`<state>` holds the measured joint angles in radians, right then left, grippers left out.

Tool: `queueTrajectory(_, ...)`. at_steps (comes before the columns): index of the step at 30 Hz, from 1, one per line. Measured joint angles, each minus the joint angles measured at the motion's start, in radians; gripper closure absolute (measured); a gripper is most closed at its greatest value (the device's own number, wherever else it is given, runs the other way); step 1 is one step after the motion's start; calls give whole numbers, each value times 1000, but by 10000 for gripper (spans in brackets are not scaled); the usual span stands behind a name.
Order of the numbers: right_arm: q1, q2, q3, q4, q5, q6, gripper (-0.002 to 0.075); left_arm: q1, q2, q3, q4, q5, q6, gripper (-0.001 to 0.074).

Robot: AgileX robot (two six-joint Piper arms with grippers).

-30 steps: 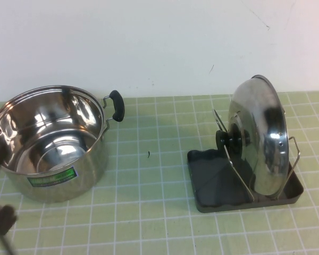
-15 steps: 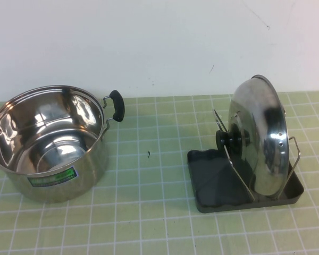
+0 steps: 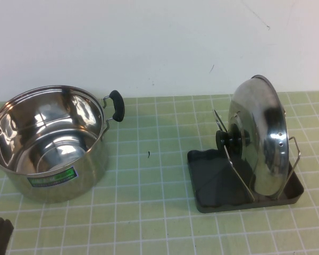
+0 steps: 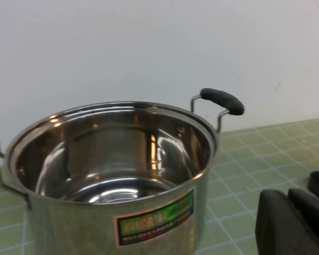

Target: Put pot lid on rack

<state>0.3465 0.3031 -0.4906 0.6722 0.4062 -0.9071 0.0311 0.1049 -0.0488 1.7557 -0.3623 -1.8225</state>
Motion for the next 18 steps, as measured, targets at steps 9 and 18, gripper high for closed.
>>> queueTrajectory(9, 0, 0, 39, 3, -79, 34, 727, 0, 0, 0, 8, -105, 0, 736)
queueTrajectory(18, -231, -49, 274, -331, -338, 310, 727, 1, 0, 0, 14, -173, 0, 736)
